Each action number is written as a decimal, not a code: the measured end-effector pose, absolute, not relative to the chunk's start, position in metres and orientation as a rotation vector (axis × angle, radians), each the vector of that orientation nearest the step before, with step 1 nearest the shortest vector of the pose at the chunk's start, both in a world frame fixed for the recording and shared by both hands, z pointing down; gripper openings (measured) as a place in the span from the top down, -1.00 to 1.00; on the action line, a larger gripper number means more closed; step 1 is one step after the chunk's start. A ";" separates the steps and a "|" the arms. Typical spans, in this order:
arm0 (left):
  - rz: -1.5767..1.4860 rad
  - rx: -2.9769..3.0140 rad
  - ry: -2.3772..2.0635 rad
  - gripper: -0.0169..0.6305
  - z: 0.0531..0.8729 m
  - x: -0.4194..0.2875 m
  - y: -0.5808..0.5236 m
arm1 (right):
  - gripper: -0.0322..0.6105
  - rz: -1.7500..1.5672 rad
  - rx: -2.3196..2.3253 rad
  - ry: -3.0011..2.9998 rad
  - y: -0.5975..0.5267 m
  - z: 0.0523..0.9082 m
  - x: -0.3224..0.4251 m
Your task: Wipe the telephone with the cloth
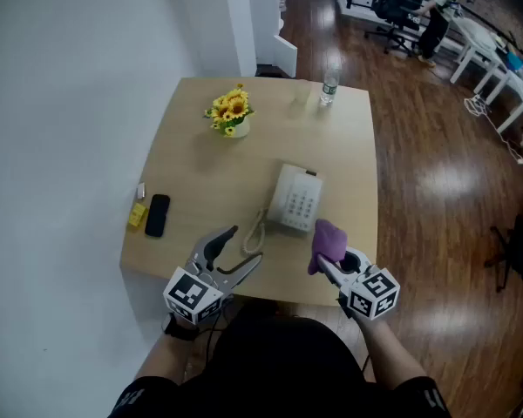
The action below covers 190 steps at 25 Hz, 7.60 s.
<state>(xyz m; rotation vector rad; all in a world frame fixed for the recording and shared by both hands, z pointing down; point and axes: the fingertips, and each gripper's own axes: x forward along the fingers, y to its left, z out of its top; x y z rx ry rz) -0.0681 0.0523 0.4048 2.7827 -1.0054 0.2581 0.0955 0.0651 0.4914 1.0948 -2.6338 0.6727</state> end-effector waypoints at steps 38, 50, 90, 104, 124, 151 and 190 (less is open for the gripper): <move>0.420 2.613 -0.863 0.03 0.511 -0.120 -0.106 | 0.49 0.140 0.589 -1.939 -0.209 0.680 0.006; 0.427 2.625 -0.857 0.03 0.514 -0.099 -0.116 | 0.49 -0.278 0.279 -1.779 -0.115 0.703 -0.012; 0.902 2.205 -1.028 0.01 0.676 0.003 -0.173 | 0.47 -0.023 0.839 -2.128 0.005 0.600 0.072; 0.931 2.106 -1.129 0.24 0.713 0.011 -0.184 | 0.47 0.125 0.958 -2.196 0.039 0.589 0.108; -0.350 2.262 -0.362 0.29 0.467 -0.026 -0.124 | 0.47 0.022 1.047 -2.427 -0.054 0.490 0.086; -0.807 2.194 0.071 0.30 0.373 -0.095 -0.077 | 0.49 -0.522 0.617 -2.528 -0.082 0.359 -0.062; -1.083 2.099 -0.014 0.31 0.346 -0.132 -0.105 | 0.49 -0.271 0.319 -2.481 -0.005 0.433 -0.073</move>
